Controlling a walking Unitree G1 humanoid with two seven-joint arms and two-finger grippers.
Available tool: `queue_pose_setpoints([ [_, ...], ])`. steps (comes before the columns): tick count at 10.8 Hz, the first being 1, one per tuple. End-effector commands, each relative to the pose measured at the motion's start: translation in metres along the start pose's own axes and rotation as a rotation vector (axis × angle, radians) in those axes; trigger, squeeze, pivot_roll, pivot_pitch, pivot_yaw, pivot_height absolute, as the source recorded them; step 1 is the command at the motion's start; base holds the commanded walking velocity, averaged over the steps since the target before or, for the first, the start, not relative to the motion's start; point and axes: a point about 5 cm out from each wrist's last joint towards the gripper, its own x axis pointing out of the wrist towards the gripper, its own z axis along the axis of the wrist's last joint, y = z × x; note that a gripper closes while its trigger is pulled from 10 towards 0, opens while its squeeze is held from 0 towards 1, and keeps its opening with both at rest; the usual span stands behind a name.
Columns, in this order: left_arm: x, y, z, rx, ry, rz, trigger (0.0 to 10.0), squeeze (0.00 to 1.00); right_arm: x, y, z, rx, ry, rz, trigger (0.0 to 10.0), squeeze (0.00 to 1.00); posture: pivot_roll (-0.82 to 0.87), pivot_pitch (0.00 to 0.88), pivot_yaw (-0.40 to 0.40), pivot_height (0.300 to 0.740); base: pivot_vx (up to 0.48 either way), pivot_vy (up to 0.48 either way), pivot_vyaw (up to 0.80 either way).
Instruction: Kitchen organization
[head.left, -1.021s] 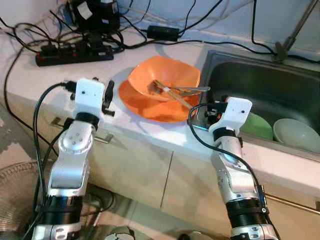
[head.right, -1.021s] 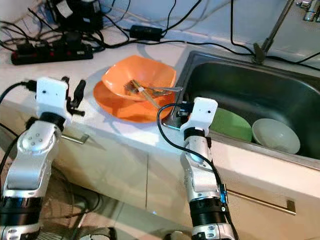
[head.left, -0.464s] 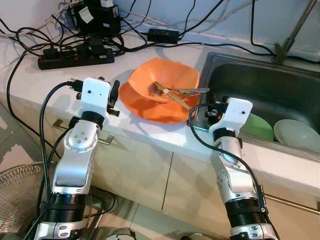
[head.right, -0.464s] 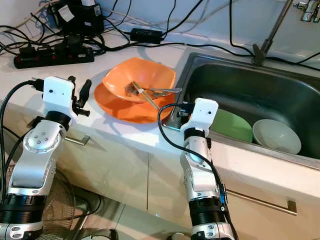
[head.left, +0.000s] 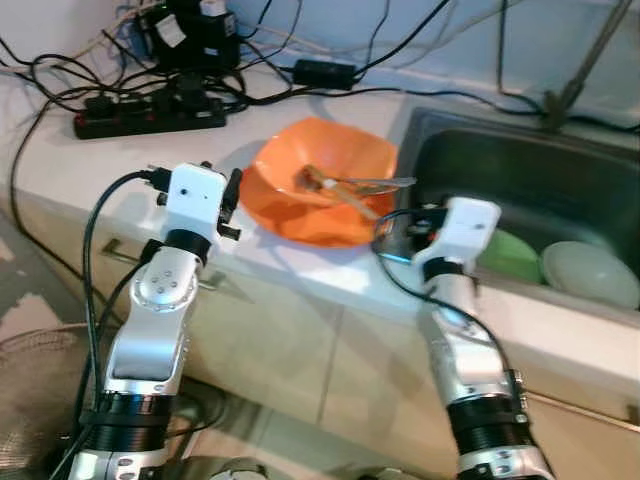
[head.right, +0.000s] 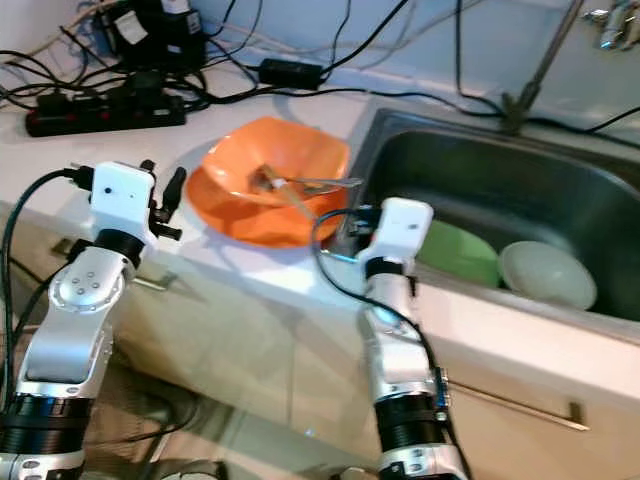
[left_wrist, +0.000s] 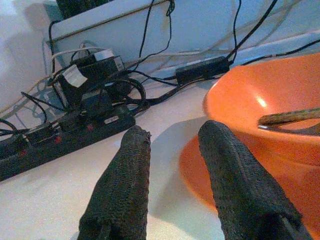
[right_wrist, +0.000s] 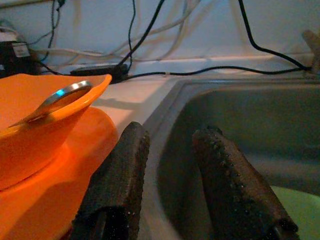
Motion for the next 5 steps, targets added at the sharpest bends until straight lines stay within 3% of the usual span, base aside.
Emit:
queue_pose_setpoints([
  [1,-0.0004,-0.0038,0.0044,0.005,-0.023,-0.003,10.0,0.00,-0.0012,-0.0103,-0.0065,-0.009,0.031,-0.028,10.0,0.00,0.09,0.042,-0.010,0.740,0.000,-0.450,0.00],
  [5,-0.0007,-0.0039,0.0049,0.006,-0.026,0.001,10.0,0.00,-0.0022,-0.0099,-0.0069,-0.021,0.029,-0.025,10.0,0.00,0.08,0.047,-0.009,0.740,0.000,-0.442,0.00],
])
